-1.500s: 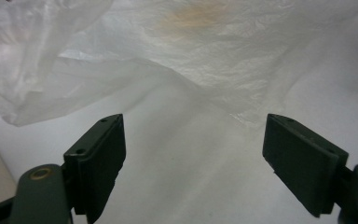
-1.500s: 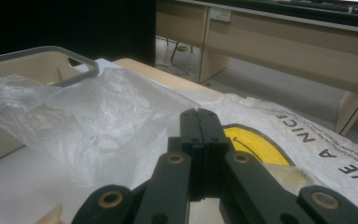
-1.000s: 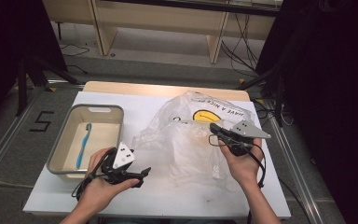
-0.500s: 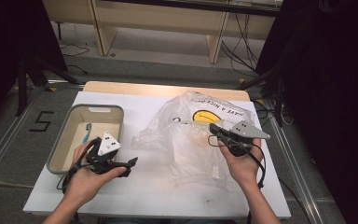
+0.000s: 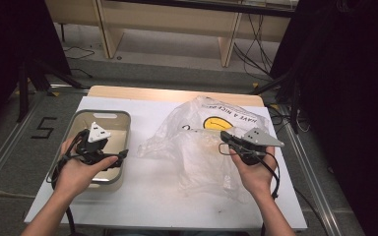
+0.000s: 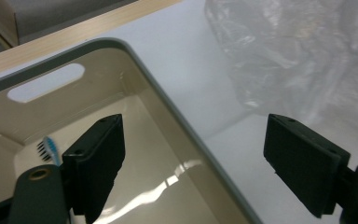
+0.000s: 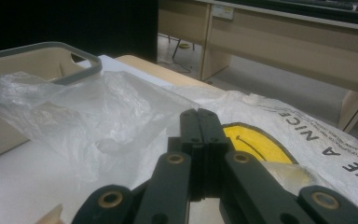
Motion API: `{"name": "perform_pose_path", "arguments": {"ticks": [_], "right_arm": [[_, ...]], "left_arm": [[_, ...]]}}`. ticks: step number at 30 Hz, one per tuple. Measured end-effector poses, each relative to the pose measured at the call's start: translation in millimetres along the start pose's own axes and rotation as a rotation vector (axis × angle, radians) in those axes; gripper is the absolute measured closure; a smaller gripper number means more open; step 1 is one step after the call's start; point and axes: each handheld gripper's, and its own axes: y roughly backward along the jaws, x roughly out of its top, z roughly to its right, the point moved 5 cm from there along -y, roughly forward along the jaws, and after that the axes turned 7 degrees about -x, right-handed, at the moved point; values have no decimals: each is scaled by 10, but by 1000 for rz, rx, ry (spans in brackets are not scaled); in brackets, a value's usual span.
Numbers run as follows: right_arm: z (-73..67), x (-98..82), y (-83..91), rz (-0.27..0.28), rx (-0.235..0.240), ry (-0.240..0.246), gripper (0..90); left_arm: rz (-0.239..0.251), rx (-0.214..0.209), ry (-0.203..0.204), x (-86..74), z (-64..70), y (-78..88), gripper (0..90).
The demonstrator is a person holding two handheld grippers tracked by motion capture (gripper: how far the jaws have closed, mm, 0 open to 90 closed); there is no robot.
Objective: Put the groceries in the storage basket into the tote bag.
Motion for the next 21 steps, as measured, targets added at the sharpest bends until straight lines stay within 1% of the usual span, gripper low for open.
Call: {"name": "perform_pose_path", "arguments": {"ticks": [2,6,9,11,16,21], "right_arm": [[-4,-1,2,-1,0,0,900],[-3,0,3,1,1,0,900],[2,0,5,1,1,0,900],[3,0,6,1,1,0,900],[5,1,7,3,0,-1,900],[3,1,8,1,1,-1,900]], "left_arm": [[-17,20,12,-10,-87,-27,203],[-37,37,45,-34,-230,-77,205],[-51,42,66,-54,-304,-104,206],[-58,44,76,-65,-330,-115,207],[-54,40,91,-63,-365,-109,207],[-58,57,105,-58,-441,-122,207]]}}
